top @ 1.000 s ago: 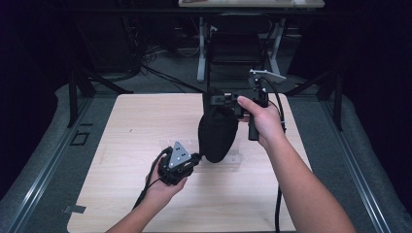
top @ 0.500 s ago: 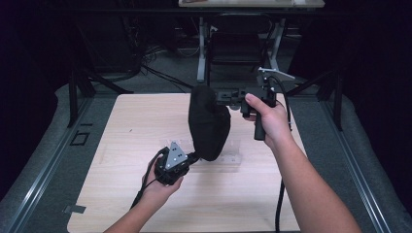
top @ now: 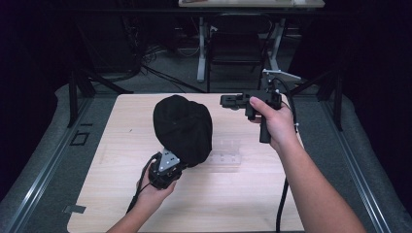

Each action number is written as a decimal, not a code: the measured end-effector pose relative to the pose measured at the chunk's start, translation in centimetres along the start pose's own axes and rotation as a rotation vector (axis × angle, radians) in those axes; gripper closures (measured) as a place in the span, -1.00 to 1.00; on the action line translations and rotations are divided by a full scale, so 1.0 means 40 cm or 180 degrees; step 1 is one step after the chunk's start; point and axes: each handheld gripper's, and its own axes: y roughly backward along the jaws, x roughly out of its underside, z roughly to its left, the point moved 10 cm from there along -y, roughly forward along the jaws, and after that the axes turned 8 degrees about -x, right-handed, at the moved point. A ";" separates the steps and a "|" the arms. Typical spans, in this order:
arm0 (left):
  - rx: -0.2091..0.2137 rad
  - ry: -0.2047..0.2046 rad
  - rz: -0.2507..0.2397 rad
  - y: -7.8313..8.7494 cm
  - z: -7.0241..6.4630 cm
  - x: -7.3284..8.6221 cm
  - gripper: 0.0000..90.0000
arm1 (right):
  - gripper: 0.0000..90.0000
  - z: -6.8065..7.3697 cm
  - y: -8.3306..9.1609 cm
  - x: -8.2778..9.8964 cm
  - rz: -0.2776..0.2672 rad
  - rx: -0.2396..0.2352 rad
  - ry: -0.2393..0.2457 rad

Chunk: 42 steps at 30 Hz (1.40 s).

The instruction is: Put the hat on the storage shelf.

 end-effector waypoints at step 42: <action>-0.0248 0.0748 0.0088 0.075 0.178 0.180 -0.05 | 0.45 -0.119 0.134 0.094 -0.0164 0.0946 0.0623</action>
